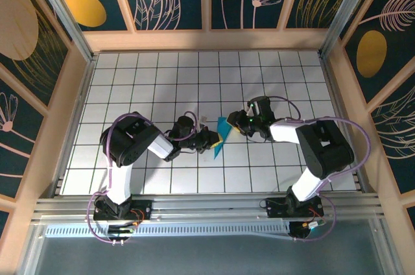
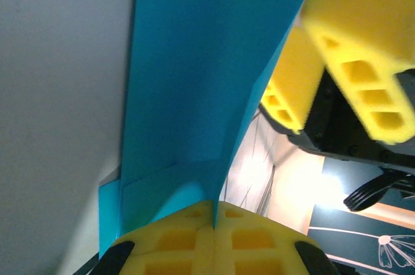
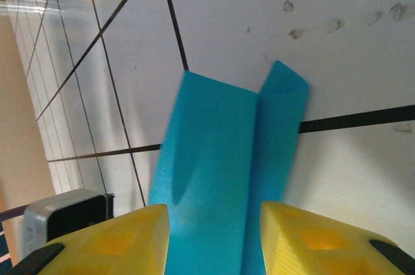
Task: Fold a paper plane with a square sheet of paper (fold left side to right side)
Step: Fold the wing for the fifth time at the center of the table.
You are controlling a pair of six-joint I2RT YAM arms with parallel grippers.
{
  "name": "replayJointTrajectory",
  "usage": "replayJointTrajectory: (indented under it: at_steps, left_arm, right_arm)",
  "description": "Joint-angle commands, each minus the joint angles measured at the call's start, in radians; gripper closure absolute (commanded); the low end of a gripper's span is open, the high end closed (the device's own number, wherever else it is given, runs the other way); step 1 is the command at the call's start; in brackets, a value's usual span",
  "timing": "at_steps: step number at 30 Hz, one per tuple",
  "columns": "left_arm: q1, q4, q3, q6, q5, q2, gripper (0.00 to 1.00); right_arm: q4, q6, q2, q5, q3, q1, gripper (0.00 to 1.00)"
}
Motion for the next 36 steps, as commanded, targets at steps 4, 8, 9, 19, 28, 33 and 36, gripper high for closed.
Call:
replayJointTrajectory:
  at_steps: [4, 8, 9, 19, 28, 33, 36]
  left_arm:
    - [0.009, 0.129, -0.022, -0.064, 0.025, 0.043, 1.0]
    - [0.01, 0.136, -0.023, -0.069, 0.025, 0.049, 1.0]
    - [0.01, 0.136, -0.023, -0.071, 0.025, 0.051, 1.0]
    - [0.01, 0.164, -0.028, -0.092, 0.027, 0.066, 1.0]
    - [0.01, 0.17, -0.03, -0.098, 0.027, 0.072, 1.0]
    - [0.009, 0.178, -0.031, -0.107, 0.027, 0.08, 1.0]
    - [0.01, 0.183, -0.032, -0.113, 0.026, 0.083, 1.0]
  right_arm:
    - [-0.009, 0.015, 0.023, 0.019, 0.038, 0.017, 0.58]
    - [-0.003, 0.015, 0.03, 0.015, 0.042, 0.02, 0.58]
    - [-0.003, 0.015, 0.033, 0.015, 0.043, 0.022, 0.58]
    - [-0.035, 0.014, 0.048, 0.027, 0.061, 0.032, 0.58]
    - [-0.061, 0.004, 0.056, 0.037, 0.066, 0.036, 0.57]
    - [-0.063, 0.002, 0.074, 0.031, 0.078, 0.043, 0.57]
    - [-0.069, -0.001, 0.085, 0.031, 0.086, 0.048, 0.58]
